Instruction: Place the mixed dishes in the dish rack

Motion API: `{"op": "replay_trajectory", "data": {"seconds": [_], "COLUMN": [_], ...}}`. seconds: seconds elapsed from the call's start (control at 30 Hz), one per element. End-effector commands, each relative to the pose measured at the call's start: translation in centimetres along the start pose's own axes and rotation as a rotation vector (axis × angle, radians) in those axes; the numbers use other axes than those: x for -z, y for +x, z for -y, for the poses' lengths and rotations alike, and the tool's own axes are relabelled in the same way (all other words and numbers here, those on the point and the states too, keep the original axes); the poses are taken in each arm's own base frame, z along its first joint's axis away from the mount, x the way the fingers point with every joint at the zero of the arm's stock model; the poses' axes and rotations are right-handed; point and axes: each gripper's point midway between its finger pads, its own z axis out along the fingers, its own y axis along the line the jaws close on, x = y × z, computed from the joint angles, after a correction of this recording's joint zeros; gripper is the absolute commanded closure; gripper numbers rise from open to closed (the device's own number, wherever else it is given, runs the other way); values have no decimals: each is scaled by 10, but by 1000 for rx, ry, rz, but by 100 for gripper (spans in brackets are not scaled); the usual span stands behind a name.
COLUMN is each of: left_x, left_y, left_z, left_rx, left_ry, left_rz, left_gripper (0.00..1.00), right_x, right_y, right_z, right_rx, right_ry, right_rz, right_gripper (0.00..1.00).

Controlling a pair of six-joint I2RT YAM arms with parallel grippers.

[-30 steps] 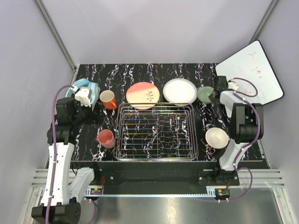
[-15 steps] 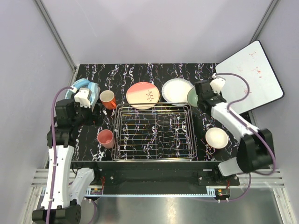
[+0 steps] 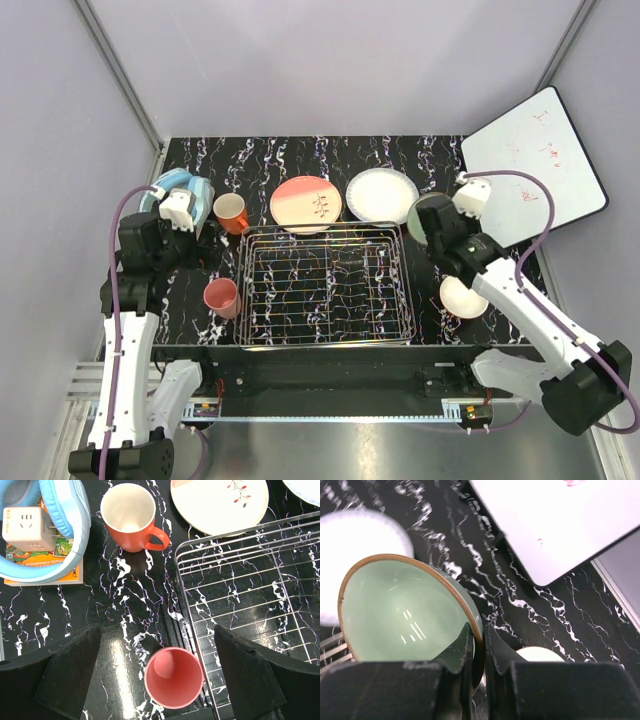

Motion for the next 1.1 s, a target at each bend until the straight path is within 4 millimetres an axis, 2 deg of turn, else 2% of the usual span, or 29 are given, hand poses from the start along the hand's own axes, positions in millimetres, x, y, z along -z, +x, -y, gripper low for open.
{"op": "replay_trajectory", "data": {"seconds": [0.0,0.07,0.1,0.17,0.2,0.4,0.6,0.77,1.07], "left_x": [-5,-13,-16,-23,-25,-33,-31,-34,-34], "left_y": [-4,1,4,10,13,26,27,28,28], "left_z": [0,-4,-6,-11,-13,-21,-16,-14,-13], "left_rx": [-22,-29,-43,-57,-75,-111,-103,-103,-104], "left_ry": [15,9,7,-1,-5,-28,-10,8,13], "left_rz": [28,-3,-17,-52,-63,-94,-82,-82,-80], "left_gripper": [1,1,1,1,1,1,1,1,1], "right_x": [32,44,43,44,41,31,26,33,44], "right_y": [-19,-16,-8,-4,5,25,34,43,66], "right_z": [-20,-31,-40,-45,-52,-73,-86,-99,-111], "right_rx": [51,116,153,194,219,308,366,443,540], "right_ry": [-20,-21,-18,0,8,32,48,49,127], "right_rz": [116,147,141,138,128,105,96,129,146], "right_gripper": [100,100,100,100,100,100,100,100,100]}}
